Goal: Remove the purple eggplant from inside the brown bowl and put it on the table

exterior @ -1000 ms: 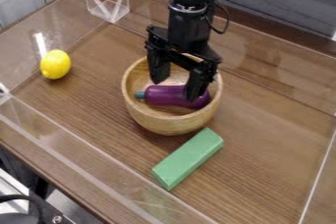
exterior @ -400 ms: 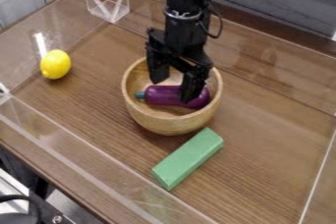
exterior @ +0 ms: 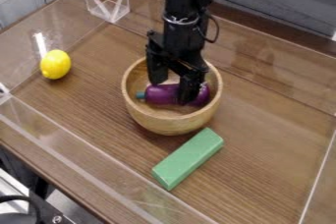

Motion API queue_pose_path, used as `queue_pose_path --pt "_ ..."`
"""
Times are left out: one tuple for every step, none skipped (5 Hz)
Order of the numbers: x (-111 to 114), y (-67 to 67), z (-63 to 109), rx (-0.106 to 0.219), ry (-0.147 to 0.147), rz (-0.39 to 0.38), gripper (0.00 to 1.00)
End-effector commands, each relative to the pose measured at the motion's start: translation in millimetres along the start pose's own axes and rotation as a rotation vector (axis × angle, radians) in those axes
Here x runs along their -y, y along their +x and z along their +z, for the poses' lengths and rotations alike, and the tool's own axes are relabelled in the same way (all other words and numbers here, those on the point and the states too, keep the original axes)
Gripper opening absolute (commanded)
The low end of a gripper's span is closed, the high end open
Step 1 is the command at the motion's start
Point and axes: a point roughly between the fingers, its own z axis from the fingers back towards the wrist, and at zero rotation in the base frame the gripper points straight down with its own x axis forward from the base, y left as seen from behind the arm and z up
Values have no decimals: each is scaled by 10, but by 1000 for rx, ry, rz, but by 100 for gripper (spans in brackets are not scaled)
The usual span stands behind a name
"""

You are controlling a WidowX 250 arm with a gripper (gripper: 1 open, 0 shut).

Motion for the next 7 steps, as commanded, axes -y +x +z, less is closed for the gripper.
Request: queue_pose_path --pt "-72 79 60 43 14 -10 100" --pt "-78 99 -7 40 10 -12 100" --pt "-83 116 -62 38 9 -11 100" --pt "-87 128 -90 38 9 -8 100" --pt "-93 138 -109 40 8 -6 100" --pt "-100 151 -127 42 8 -3 100" --pt "-111 168 -142 46 7 1 100"
